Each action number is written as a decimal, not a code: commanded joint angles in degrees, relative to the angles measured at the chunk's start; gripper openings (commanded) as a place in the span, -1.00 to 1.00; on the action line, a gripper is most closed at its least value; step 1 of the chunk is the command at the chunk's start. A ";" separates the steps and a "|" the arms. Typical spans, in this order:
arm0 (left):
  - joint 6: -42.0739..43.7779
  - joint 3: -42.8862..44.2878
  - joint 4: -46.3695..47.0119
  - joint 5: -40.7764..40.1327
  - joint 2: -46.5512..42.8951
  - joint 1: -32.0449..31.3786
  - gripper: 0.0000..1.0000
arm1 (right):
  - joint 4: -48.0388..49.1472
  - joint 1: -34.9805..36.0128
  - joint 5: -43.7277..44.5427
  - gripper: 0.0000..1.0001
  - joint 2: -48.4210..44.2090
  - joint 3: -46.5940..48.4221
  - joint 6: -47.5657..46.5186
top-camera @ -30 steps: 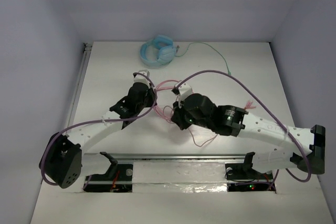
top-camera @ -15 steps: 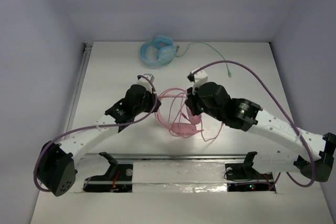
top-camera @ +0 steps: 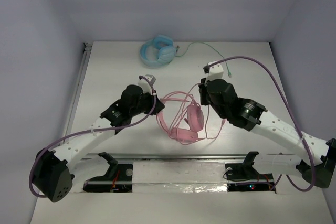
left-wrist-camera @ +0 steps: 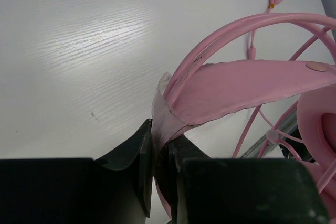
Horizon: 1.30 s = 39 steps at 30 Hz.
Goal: Wrap the headphones
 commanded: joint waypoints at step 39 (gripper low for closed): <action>-19.84 14.76 19.07 14.15 -6.20 13.15 -1.00 | 67.92 -5.90 -31.46 -0.47 7.77 -42.70 23.40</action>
